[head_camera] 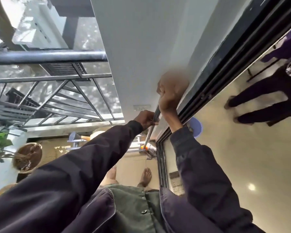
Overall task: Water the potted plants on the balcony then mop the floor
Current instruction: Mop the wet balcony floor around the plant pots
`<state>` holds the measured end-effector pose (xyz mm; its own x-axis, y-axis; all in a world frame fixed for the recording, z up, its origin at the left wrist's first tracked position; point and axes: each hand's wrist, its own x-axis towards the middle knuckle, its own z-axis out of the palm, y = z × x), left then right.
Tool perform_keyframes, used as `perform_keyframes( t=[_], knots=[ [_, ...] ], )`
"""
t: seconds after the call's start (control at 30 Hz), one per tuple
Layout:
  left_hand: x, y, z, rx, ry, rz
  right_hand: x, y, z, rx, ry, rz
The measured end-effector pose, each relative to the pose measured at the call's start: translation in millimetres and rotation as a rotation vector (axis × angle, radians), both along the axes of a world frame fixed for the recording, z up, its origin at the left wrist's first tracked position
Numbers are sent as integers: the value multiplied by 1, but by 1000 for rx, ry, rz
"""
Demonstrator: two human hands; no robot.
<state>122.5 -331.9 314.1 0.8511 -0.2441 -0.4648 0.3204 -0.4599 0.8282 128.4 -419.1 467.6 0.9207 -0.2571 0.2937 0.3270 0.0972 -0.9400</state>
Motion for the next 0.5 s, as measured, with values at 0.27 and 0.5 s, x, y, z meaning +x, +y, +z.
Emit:
perform_keyframes(
  t=[0.27, 0.5],
  knots=[
    [16, 26, -3, 41, -84, -69, 46, 8, -31, -48, 127, -134],
    [45, 67, 9, 32, -248, -35, 85, 25, -50, -354, 252, -267]
  ],
)
